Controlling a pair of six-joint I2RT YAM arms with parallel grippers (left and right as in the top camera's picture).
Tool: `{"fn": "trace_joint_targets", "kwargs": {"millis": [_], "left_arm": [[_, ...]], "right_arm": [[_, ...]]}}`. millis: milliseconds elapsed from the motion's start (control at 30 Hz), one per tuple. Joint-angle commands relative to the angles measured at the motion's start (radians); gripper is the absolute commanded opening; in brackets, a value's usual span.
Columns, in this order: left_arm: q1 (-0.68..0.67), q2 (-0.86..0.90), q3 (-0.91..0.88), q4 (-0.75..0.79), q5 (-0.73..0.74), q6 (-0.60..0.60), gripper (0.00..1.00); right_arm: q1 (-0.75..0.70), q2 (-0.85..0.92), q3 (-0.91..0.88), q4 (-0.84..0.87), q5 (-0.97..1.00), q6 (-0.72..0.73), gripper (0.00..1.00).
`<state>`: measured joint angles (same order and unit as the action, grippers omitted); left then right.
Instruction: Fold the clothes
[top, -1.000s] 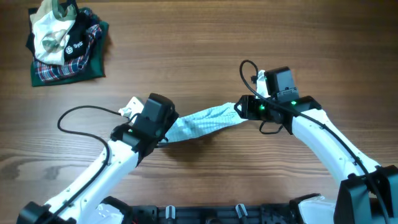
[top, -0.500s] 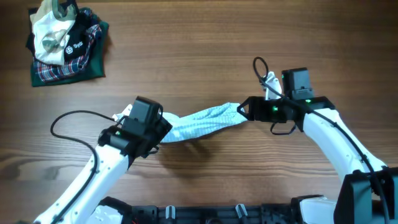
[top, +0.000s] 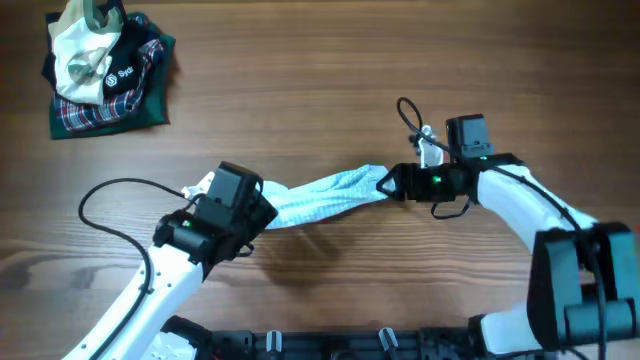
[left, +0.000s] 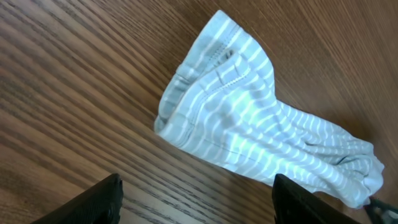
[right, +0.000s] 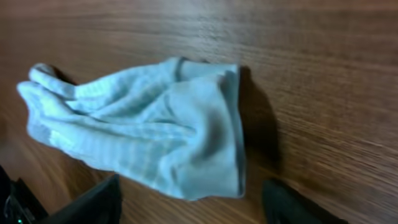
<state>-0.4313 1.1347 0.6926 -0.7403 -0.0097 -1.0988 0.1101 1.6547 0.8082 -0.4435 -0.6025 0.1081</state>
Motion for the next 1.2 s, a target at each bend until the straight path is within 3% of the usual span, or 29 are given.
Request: {"fn": "trace_joint_targets", "kwargs": {"millis": [0, 167, 367, 533, 567, 667, 733, 867, 1167], "left_arm": [[-0.006, -0.007, -0.008, 0.006, -0.025, 0.023, 0.77], [-0.005, -0.007, -0.008, 0.008, -0.026, 0.023, 0.77], [-0.006, -0.007, -0.008, 0.019, -0.029, 0.023, 0.77], [-0.006, -0.007, -0.008, 0.021, -0.029, 0.023, 0.77], [-0.006, -0.007, -0.008, 0.021, -0.028, 0.023, 0.77], [-0.006, -0.007, -0.008, 0.021, -0.029, 0.023, 0.77], [-0.005, -0.007, -0.008, 0.021, -0.029, 0.023, 0.77], [-0.005, -0.007, -0.008, 0.021, -0.029, 0.023, 0.77], [-0.005, -0.007, -0.008, 0.021, -0.033, 0.022, 0.77]], "right_arm": [[-0.001, 0.061, -0.010, 0.030, -0.026, 0.021, 0.71], [0.001, 0.106, -0.010, 0.073, -0.027, 0.047, 0.71], [0.039, 0.127, -0.010, 0.072, -0.066, 0.061, 0.59], [0.079, 0.127, -0.010, 0.101, -0.064, 0.103, 0.57], [0.085, 0.127, -0.010, 0.110, -0.064, 0.108, 0.54], [0.087, 0.127, -0.010, 0.124, -0.057, 0.132, 0.20], [0.079, 0.127, -0.010, 0.138, -0.057, 0.143, 0.06], [0.018, 0.113, -0.009, 0.114, -0.058, 0.137, 0.04], [-0.182, -0.042, 0.024, -0.121, -0.025, 0.040, 0.04]]}}
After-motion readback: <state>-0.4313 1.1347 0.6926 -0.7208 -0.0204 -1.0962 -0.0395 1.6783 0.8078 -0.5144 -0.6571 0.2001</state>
